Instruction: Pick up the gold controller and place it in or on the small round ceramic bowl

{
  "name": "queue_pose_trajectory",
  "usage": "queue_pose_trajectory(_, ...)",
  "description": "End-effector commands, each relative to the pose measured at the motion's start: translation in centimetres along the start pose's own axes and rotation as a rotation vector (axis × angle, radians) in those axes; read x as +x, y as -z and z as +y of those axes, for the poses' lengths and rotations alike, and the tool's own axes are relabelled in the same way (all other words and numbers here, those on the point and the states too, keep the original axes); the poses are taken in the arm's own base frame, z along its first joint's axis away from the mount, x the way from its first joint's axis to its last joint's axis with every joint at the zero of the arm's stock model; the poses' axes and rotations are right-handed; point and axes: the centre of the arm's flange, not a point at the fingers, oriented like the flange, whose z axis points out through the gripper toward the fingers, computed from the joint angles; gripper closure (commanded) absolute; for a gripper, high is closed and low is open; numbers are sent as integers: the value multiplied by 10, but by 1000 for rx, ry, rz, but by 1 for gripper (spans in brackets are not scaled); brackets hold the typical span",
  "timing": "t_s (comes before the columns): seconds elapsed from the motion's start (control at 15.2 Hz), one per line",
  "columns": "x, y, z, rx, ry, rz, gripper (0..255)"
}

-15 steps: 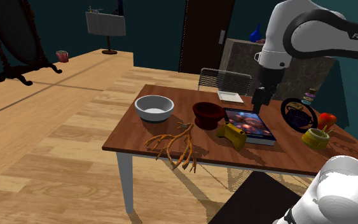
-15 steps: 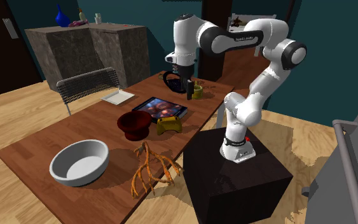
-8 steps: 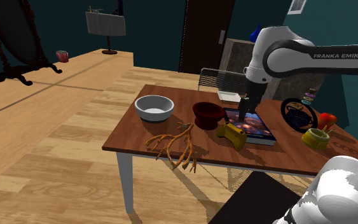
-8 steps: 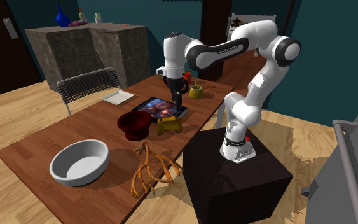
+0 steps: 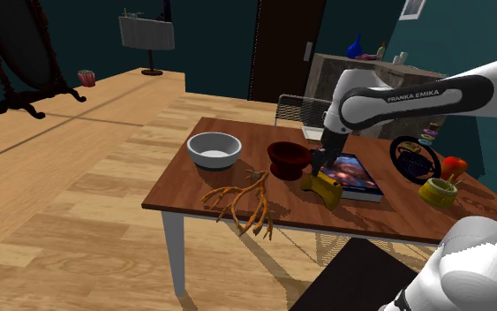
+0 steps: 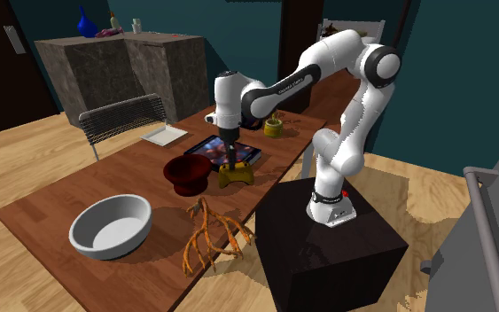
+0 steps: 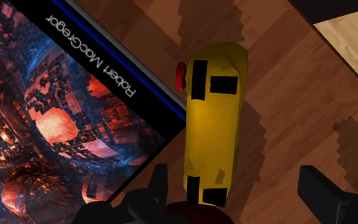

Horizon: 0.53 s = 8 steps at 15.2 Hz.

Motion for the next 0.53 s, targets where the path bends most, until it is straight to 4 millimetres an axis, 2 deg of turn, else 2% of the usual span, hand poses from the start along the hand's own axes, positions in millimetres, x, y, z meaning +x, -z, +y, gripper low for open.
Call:
queue_pose_trajectory(0.0, 3, -13, 3, 3, -2, 5, 0)
queue_pose_trajectory(0.33, 4, -40, 3, 3, -2, 5, 0)
queue_pose_trajectory(0.46, 4, -43, 3, 3, -2, 5, 0)
